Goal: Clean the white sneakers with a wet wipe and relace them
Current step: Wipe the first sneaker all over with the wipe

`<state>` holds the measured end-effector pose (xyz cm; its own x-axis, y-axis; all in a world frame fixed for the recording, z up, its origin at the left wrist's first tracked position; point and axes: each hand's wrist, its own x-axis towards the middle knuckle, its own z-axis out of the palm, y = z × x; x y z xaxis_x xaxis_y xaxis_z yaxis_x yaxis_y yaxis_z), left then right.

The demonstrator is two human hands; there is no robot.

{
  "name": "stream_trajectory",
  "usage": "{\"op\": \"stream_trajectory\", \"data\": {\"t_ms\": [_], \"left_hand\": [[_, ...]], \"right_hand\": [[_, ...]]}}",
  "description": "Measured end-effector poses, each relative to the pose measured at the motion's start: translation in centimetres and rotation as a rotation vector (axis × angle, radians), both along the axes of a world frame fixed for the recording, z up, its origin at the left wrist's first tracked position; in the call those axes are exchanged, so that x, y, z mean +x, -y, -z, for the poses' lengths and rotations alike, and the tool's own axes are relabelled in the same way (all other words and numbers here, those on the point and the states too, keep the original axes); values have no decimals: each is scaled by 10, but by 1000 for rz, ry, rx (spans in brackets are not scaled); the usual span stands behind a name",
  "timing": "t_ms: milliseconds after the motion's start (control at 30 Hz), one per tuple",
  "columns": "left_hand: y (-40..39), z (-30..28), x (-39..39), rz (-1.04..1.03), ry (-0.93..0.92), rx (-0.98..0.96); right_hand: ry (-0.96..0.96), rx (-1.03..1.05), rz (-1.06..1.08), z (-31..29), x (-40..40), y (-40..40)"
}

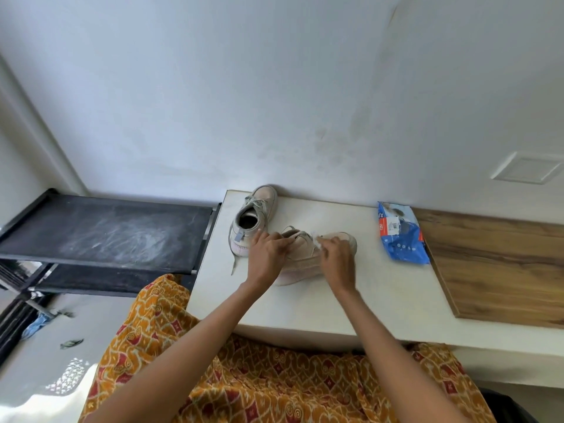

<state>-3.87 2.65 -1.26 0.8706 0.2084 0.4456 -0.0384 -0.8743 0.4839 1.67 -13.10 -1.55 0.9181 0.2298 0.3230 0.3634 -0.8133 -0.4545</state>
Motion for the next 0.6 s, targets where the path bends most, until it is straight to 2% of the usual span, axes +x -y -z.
{"op": "stream_trajectory", "data": {"t_ms": [100,200,333,433,500,533,600], "left_hand": [[5,7,-7,32,42,6],[5,20,-12,96,62,89],[8,19,-17,131,42,100],[14,20,-21,124,57,167],[13,22,-25,135,87,230],[11,24,-26,162,98,260],[6,27,-28,229,92,328]], "right_hand": [[-32,122,-61,14,-25,-1],[-83,64,-144,18,-30,28],[-200,6,13,8,-14,40],[-219,178,128,5,-17,12],[-211,312,92,9,-36,-6],[-194,306,25,14,-47,-9],[-167,168,-60,28,-59,-5]]}}
